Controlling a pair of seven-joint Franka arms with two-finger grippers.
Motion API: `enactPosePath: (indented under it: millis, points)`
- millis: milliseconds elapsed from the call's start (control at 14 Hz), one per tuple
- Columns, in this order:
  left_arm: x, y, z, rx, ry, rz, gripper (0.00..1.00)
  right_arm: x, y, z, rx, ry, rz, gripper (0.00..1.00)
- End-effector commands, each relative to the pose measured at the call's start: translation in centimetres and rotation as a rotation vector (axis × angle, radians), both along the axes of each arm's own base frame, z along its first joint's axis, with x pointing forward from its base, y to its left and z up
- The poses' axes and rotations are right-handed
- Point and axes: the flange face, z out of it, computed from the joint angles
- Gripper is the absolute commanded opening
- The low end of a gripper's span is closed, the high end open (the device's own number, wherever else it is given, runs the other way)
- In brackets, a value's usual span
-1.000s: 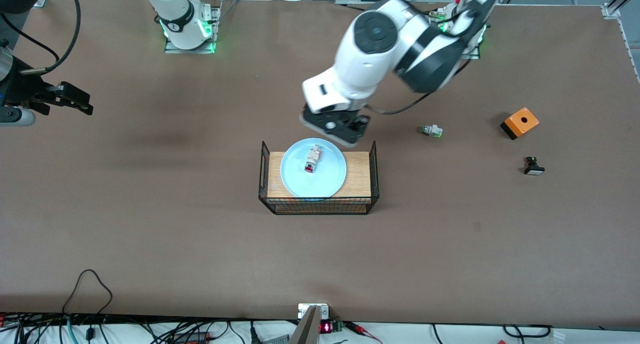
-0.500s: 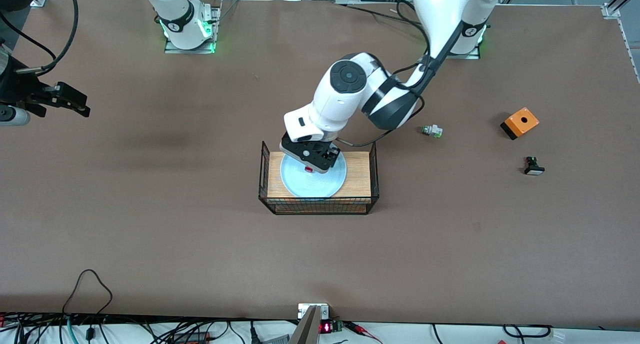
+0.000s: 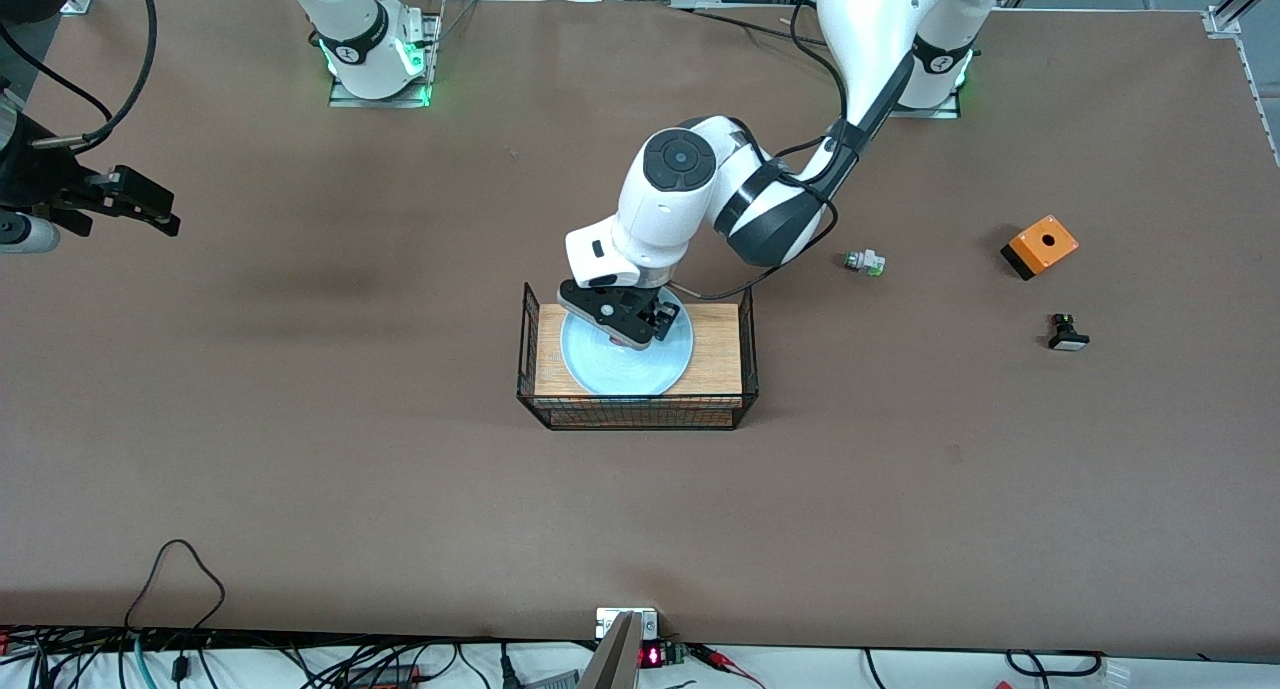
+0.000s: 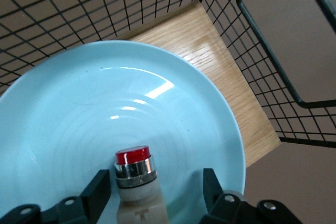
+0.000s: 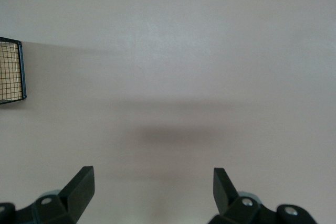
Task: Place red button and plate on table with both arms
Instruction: 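Lift the red button out of the basket with the left gripper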
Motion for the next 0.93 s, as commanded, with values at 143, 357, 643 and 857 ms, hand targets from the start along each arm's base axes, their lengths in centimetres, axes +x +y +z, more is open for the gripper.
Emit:
enactPosePath:
  millis: [143, 357, 643, 857]
  points:
    - [-0.2, 0.2, 0.5, 0.046, 0.013, 0.004, 0.10, -0.1, 0.1, 0.3, 0.000, -0.006, 0.016, 1.00]
    - [-0.3, 0.3, 2.6, 0.045, 0.017, 0.007, 0.09, -0.1, 0.3, 0.4, 0.000, -0.008, 0.004, 1.00]
    - [-0.4, 1.2, 8.3, 0.066, 0.033, 0.016, 0.09, -0.2, 0.2, 0.3, 0.001, 0.004, 0.003, 1.00]
    - [2.7, 7.6, 13.0, 0.137, 0.084, 0.092, 0.09, -0.3, 0.2, 0.3, 0.001, 0.006, 0.002, 1.00]
